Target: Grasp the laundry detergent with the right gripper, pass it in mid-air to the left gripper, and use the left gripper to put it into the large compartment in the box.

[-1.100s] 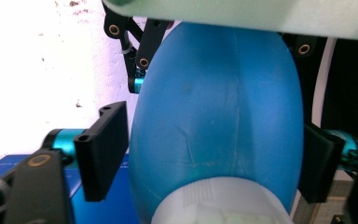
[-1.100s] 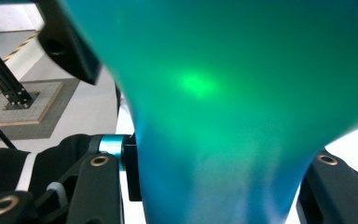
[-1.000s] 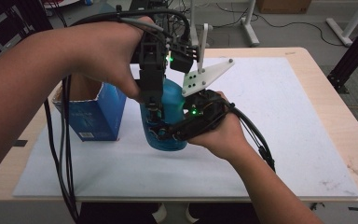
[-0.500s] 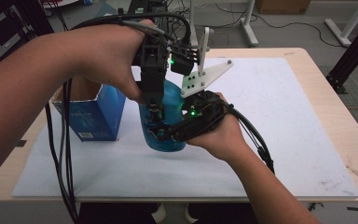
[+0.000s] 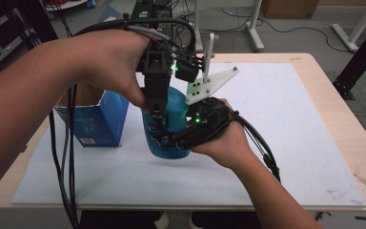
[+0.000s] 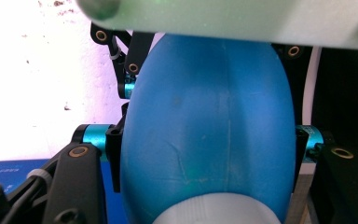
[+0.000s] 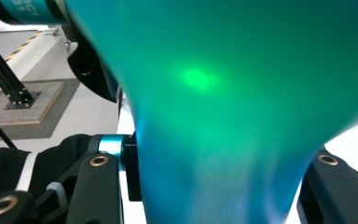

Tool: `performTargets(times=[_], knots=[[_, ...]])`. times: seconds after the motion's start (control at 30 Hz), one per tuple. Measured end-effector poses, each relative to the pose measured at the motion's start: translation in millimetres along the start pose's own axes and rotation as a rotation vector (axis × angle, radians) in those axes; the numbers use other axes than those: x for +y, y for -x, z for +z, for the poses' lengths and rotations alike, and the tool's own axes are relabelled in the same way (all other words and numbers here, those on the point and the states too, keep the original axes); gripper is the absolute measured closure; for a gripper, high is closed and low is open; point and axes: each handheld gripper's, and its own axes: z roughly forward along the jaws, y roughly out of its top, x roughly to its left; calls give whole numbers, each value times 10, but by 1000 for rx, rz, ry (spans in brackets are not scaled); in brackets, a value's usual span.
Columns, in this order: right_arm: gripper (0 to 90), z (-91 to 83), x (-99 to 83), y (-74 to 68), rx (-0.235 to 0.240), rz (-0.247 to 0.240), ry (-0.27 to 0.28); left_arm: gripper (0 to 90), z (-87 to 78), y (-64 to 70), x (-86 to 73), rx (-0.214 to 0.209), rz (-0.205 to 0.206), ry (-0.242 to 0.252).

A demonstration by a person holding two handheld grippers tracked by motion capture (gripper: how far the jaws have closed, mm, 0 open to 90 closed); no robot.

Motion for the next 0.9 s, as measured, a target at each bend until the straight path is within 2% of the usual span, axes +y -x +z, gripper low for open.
performTargets(times=[0.1,0.2,0.23,0.3,0.37,0.53,0.6,0.63,0.67,0.8,0.9], knots=[[421,-8,-4,-10,-12,6,15,394,-8,-4,-10,-2,-12,6],[276,-41,-6,-25,-25,5,64,394,9,4,-14,2,-12,-5],[222,-51,-14,-34,-32,-1,62,394,8,5,-18,2,-13,-10],[208,-85,-54,-53,-28,-5,59,394,4,5,-36,0,-16,-11],[126,-130,-103,-70,-46,-7,53,394,-9,4,-57,-1,-18,-11],[120,-326,-131,-78,-63,-5,50,394,-31,-7,-99,1,-31,-3],[93,-413,-100,-80,-81,-21,47,394,-38,-11,-113,1,-37,0],[67,-454,-80,-83,-74,-26,43,394,-46,-17,-119,0,-35,-2],[29,-489,-56,-89,-96,-39,32,394,-54,-18,-128,-1,-40,-2],[30,-627,51,-85,-122,-78,-27,394,-90,-33,-162,5,-52,-4],[26,-718,116,-32,-132,-90,-84,393,-141,-41,-192,8,-69,-7]])
